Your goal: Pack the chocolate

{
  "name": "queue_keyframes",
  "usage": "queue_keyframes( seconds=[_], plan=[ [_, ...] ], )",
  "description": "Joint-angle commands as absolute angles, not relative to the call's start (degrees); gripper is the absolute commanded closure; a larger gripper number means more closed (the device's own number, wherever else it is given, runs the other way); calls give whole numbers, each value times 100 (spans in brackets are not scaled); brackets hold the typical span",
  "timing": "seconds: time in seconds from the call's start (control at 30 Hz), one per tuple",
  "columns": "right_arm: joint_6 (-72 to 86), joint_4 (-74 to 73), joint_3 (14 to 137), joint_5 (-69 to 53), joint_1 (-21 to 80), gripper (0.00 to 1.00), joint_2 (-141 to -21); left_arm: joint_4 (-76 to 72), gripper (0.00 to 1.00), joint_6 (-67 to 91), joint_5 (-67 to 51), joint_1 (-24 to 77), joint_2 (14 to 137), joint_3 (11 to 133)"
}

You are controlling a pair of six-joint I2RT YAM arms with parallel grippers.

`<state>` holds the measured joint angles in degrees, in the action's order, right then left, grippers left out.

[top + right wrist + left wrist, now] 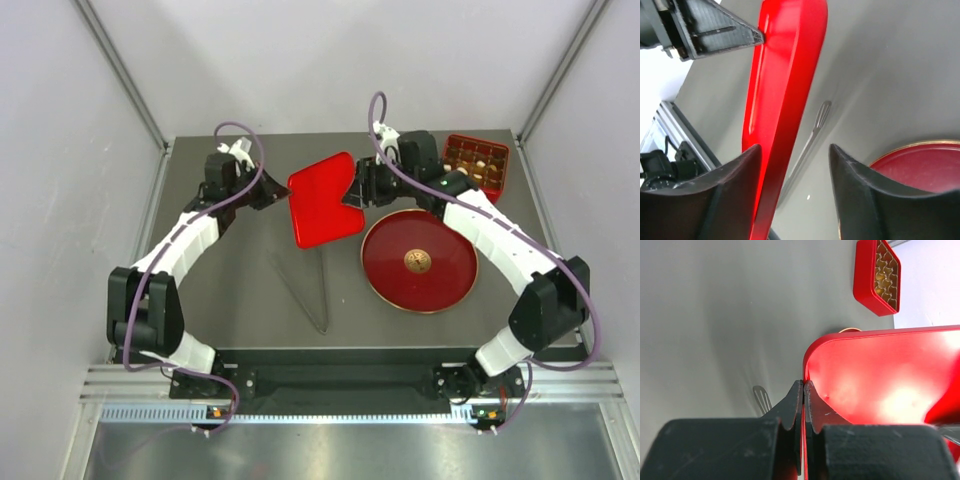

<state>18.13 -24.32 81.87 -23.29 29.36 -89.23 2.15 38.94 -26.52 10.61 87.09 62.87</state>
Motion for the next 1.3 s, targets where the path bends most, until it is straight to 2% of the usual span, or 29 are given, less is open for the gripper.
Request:
queue_keyframes(
  seconds=[0.0, 0.07, 0.1, 0.13, 0.2, 0.23, 0.3, 0.37, 0.5, 0.57, 0.83, 1.27],
  plan=[
    [1784, -2320, 8069, -2075, 3111, 54, -8517, -149, 100, 4069, -2733, 1046, 8403, 6302],
    [1775, -2312, 8033, -1943, 3129, 67, -8464, -45, 100, 4165, -2646, 1046, 8359, 6372],
    [1758, -2312, 8051, -1908, 3138, 79, -8455, 200, 100, 4192, -2559, 1046, 8358, 6424],
    [1732, -2303, 8077, -1829, 3138, 85, -8446, 272, 100, 4218, -2549, 1046, 8367, 6477],
    [1583, -2346, 8244, -1706, 3138, 100, -8429, 508, 81, 4306, -2435, 1046, 8420, 6687],
    [1478, -2355, 8296, -1357, 3164, 100, -8420, 832, 66, 4359, -2348, 1046, 8490, 6802],
    [997, -2329, 8350, -776, 3260, 100, -8350, 1062, 58, 4421, -2364, 1028, 8551, 7136],
    [547, -2233, 8254, -19, 3462, 100, -8254, 1335, 41, 4649, -2451, 1020, 8631, 7487],
    [-667, -1733, 7858, 1787, 4068, 100, -8077, 1836, 31, 5088, -2671, 1019, 8719, 8164],
    [-982, -1548, 7691, 2108, 4165, 100, -7999, 1837, 26, 5474, -2829, 1011, 8684, 8358],
    [-2056, -625, 7242, 3242, 4886, 100, -7857, 1108, 20, 7038, -3173, 1037, 8386, 7930],
    [-3340, 369, 6864, 4280, 5985, 100, -8340, 175, 18, 7770, -3410, 1160, 7937, 6522]
  ],
)
